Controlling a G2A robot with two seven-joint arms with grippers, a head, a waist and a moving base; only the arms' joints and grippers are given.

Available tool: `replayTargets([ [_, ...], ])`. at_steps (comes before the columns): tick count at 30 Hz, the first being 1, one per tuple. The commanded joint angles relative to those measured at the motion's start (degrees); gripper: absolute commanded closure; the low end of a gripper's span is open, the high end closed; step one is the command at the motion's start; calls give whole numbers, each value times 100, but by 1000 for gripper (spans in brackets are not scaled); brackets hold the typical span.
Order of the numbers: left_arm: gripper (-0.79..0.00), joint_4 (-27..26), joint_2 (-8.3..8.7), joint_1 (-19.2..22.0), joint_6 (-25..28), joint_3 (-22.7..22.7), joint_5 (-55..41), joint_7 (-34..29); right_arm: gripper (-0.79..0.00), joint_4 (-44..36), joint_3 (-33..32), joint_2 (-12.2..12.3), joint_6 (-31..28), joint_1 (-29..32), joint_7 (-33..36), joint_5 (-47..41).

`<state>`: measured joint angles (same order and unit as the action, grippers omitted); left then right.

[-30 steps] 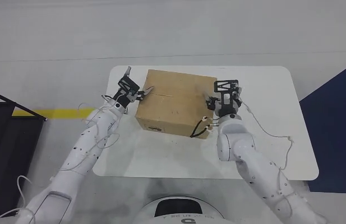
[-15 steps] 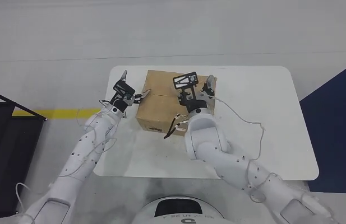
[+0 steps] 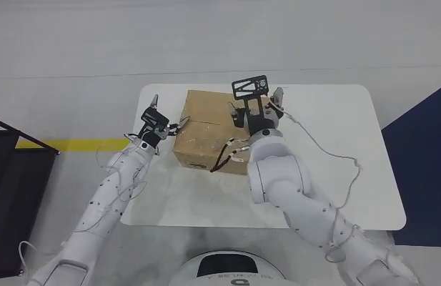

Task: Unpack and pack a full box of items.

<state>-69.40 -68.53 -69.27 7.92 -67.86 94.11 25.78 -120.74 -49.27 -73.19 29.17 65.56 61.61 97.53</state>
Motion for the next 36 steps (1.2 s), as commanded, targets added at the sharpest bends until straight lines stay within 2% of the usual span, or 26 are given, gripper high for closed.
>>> replayTargets([
  [1,-785,-8,-7,-17,-20,23,20,-17,-785,-338,-386,95,-764,363,250,-114],
  [4,-785,-29,-22,-31,-47,65,39,-50,-785,-637,-897,205,-1340,911,438,-34],
  [8,-785,-108,-34,-51,-68,83,47,-90,-785,-734,-1286,270,-1757,1430,300,-153],
  [14,-785,-470,-4,-164,-6,-106,-57,-104,-785,-264,-1162,225,-1958,1450,-36,-164],
  [19,-785,-725,50,-325,119,-410,-228,-211,-785,330,-972,128,-1812,1120,-194,-121],
  [27,-785,-839,147,-610,250,-985,-478,-247,-785,1040,-691,-33,-1448,678,-120,299],
  [32,-785,-903,189,-730,350,-1204,-513,-235,-785,1351,-504,-162,-998,457,-355,479],
  [36,-785,-963,206,-814,384,-1298,-527,-230,-785,1560,-456,-286,-536,316,-805,69],
])
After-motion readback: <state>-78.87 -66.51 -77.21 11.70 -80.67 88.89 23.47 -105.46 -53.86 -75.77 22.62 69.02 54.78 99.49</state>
